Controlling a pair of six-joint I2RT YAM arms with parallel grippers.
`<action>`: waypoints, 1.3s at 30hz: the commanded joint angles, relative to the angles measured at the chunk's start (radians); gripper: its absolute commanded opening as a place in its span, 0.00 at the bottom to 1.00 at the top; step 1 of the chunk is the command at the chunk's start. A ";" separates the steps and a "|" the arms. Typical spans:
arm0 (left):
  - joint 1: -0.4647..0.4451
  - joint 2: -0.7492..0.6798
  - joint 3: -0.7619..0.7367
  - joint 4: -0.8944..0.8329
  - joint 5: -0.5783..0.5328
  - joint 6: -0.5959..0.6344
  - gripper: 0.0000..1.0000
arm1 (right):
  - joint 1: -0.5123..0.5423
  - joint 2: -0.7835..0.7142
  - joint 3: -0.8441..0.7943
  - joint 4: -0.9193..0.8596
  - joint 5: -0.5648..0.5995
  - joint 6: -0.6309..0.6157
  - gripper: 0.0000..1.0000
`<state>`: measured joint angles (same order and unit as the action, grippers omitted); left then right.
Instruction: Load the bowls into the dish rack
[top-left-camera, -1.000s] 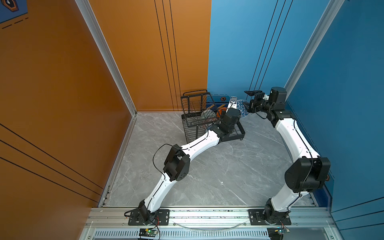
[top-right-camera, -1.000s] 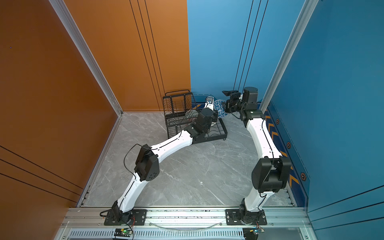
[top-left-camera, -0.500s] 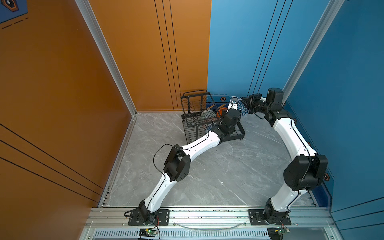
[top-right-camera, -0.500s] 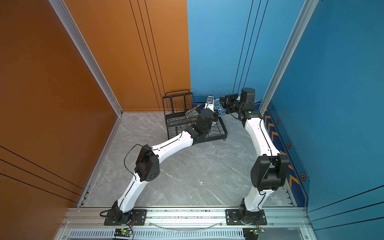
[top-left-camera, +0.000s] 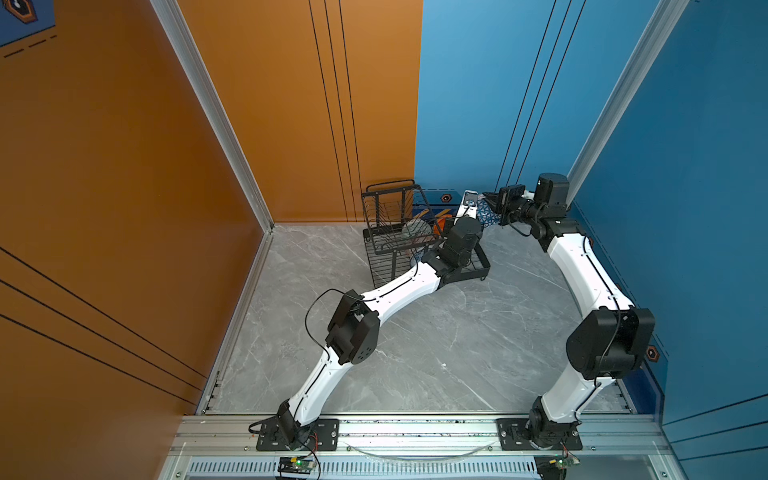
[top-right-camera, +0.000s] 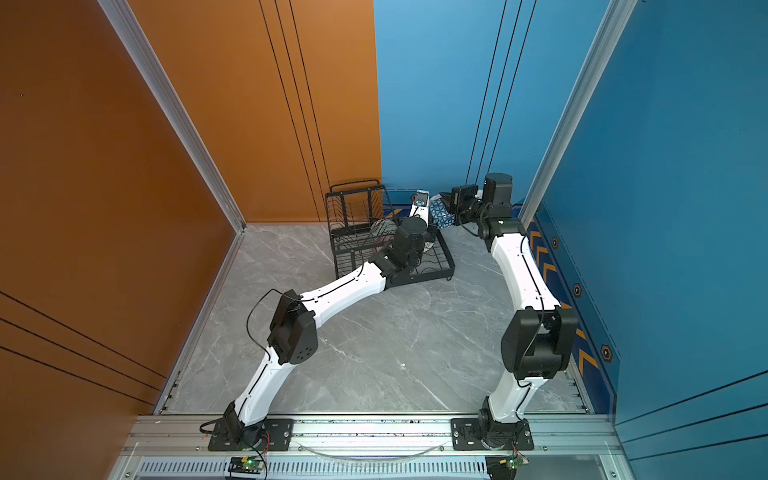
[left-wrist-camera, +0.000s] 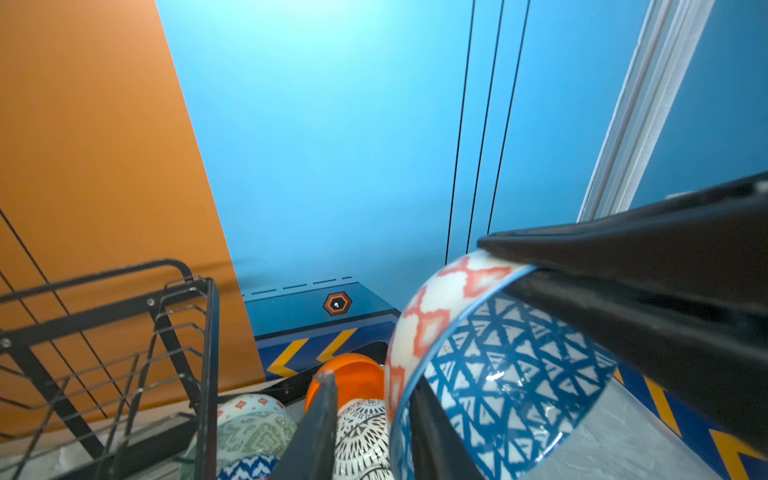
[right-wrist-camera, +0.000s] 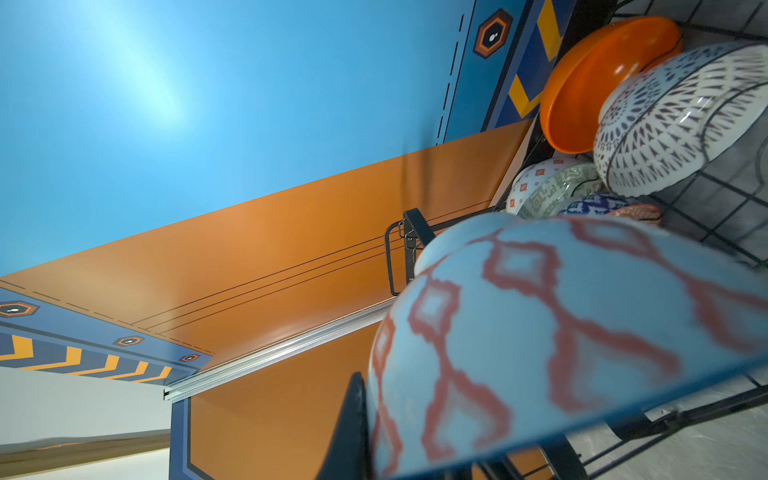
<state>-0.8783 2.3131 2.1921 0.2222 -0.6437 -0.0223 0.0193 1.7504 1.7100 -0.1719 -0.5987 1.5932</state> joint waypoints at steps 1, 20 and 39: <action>-0.006 -0.055 0.004 0.034 0.003 0.013 0.39 | -0.008 -0.003 0.037 0.043 0.005 -0.055 0.00; -0.015 -0.160 -0.047 -0.092 0.067 0.025 0.98 | -0.112 -0.016 -0.013 0.074 0.008 -0.125 0.00; 0.164 -0.434 -0.179 -0.579 0.484 -0.101 0.98 | -0.007 0.066 -0.234 0.431 0.014 -0.205 0.00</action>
<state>-0.7349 1.9133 2.0434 -0.2913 -0.2436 -0.0921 0.0017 1.8027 1.5116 0.0826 -0.5983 1.4151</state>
